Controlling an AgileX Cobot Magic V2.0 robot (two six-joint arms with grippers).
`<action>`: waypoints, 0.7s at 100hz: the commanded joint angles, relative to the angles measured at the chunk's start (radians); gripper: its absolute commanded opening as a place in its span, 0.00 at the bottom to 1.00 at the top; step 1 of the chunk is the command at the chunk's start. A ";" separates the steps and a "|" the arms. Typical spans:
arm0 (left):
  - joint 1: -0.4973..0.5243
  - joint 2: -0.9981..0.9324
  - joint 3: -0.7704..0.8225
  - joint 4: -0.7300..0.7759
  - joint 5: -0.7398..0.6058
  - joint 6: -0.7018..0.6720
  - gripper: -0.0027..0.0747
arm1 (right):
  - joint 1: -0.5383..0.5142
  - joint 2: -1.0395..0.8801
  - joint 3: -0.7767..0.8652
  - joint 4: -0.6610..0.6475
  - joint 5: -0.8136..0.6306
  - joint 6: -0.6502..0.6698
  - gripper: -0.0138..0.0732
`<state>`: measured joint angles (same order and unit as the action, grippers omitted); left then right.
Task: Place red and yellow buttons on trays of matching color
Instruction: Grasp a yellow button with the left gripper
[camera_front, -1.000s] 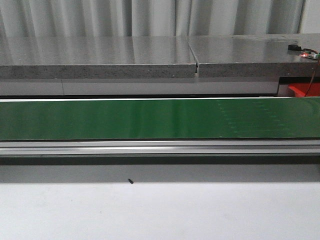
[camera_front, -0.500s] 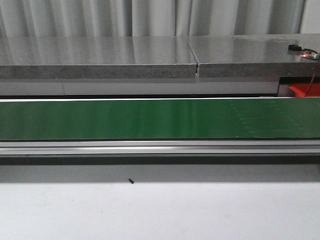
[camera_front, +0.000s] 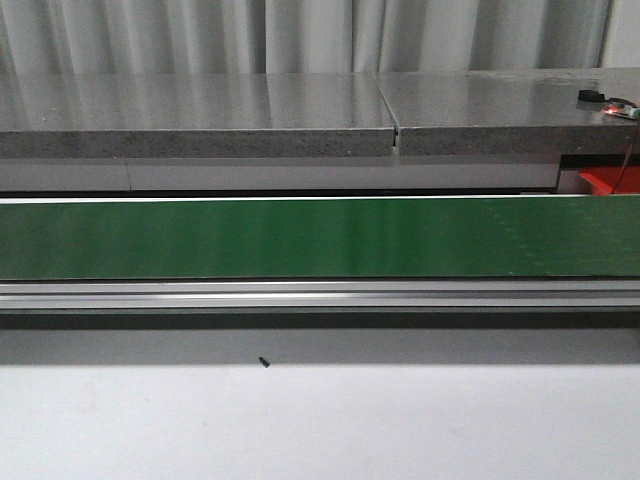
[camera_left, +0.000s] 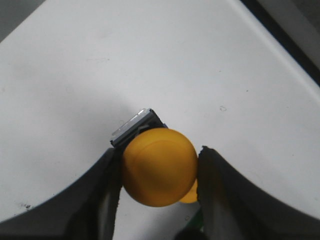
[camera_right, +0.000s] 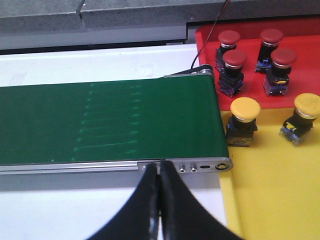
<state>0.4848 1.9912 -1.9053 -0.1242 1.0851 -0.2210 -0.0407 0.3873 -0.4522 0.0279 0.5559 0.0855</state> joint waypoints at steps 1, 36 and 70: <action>-0.010 -0.114 -0.010 -0.027 -0.021 0.028 0.30 | 0.002 0.006 -0.026 0.004 -0.070 -0.010 0.08; -0.075 -0.307 0.162 -0.034 -0.054 0.081 0.30 | 0.002 0.006 -0.026 0.004 -0.070 -0.010 0.08; -0.124 -0.482 0.407 -0.037 -0.134 0.122 0.30 | 0.002 0.006 -0.026 0.004 -0.070 -0.010 0.08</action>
<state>0.3774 1.5750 -1.5173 -0.1421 1.0082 -0.1187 -0.0407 0.3873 -0.4522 0.0279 0.5559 0.0855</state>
